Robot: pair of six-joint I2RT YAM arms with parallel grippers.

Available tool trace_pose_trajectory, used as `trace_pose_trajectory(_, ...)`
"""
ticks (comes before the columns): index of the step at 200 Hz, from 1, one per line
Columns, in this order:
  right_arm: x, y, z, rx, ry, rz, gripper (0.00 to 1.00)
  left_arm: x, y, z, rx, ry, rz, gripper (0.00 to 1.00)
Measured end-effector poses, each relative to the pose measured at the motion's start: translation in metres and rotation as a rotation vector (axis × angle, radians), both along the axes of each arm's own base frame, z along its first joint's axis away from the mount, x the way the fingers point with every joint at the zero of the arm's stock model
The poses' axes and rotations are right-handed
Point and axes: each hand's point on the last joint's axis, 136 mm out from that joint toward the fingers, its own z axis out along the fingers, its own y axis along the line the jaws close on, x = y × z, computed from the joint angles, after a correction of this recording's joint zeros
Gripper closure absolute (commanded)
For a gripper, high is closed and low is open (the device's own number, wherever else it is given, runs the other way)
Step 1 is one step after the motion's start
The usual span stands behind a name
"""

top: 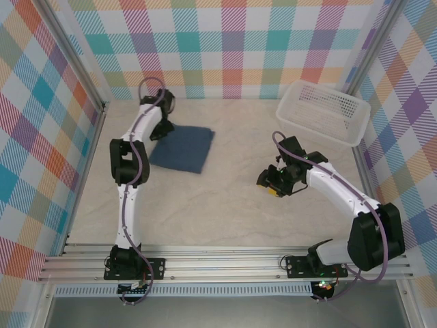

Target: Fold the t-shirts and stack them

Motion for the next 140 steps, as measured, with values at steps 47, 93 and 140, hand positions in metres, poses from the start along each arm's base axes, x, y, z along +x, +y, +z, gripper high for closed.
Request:
trace_pose_trajectory(47,-0.016,-0.011,-0.006,0.014,0.023,-0.041,0.55,0.02,0.112,0.02,0.188,-0.084,0.159,1.0)
trace_pose_trajectory(93,-0.027,-0.019,-0.008,0.025,0.046,-0.072,0.55,0.078,0.139,0.04,0.293,-0.271,0.126,0.49)
trace_pose_trajectory(140,-0.032,-0.016,-0.011,0.042,0.085,-0.068,0.55,0.078,0.14,0.037,0.272,-0.297,0.191,0.27)
